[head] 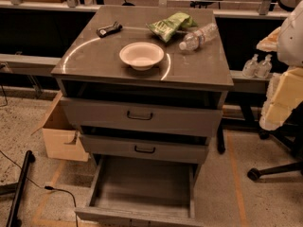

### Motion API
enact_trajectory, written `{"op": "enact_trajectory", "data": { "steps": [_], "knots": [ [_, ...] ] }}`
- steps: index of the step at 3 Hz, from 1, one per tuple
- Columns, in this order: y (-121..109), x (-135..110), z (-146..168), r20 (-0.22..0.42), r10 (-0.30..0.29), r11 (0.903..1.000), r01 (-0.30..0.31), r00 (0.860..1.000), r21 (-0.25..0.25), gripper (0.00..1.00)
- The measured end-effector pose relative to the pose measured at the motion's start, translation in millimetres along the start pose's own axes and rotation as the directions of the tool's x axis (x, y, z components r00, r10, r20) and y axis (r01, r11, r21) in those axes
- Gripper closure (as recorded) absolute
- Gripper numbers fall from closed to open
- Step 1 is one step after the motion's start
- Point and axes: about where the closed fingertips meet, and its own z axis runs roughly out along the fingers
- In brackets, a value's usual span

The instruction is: Place water bottle into bottom drawer

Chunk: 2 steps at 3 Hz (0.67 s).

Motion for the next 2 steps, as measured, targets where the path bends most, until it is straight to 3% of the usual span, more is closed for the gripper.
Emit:
{"op": "enact_trajectory", "data": {
  "steps": [1, 2],
  "knots": [
    [-1, 0, 0, 0.001, -0.001, 1.0000, 0.001, 1.000, 0.003, 0.00],
    [-40, -13, 6, 0.029, -0.070, 0.9950, 0.067, 0.997, 0.074, 0.00]
  ]
}}
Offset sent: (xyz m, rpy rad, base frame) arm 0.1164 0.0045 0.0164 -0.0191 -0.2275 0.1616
